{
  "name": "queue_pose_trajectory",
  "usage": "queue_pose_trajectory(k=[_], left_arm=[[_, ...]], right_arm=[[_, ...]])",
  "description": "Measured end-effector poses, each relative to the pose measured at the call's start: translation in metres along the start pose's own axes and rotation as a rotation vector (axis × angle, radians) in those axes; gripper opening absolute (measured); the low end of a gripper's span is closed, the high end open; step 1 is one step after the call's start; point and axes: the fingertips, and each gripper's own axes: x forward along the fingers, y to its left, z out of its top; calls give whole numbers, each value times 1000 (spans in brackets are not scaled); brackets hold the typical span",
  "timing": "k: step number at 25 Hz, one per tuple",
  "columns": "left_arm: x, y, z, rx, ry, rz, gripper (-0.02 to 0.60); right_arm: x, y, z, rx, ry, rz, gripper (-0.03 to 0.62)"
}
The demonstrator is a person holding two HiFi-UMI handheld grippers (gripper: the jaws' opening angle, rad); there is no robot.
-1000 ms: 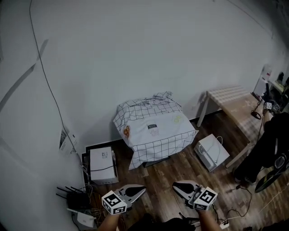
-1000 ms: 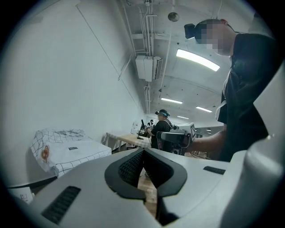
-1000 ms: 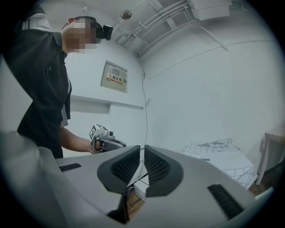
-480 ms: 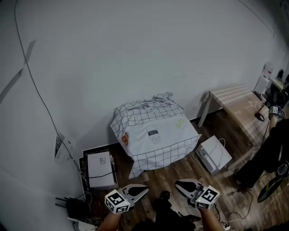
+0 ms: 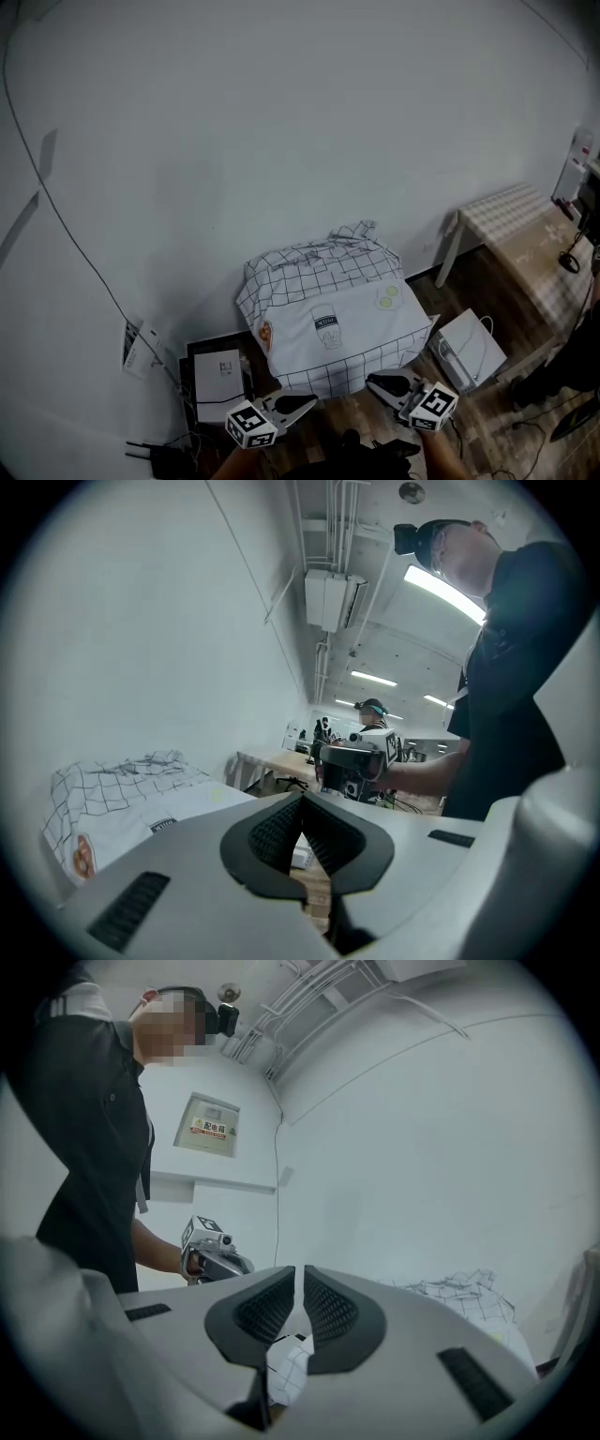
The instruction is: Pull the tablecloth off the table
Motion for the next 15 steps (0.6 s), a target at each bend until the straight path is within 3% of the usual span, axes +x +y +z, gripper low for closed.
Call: queue_pose_trajectory(k=[9, 15], left_arm=[[61, 102, 41, 12, -13, 74, 12], [74, 160, 44, 34, 37, 125, 12]], right_arm=[[25, -120, 9, -15, -15, 12, 21], [60, -165, -5, 26, 26, 25, 23]])
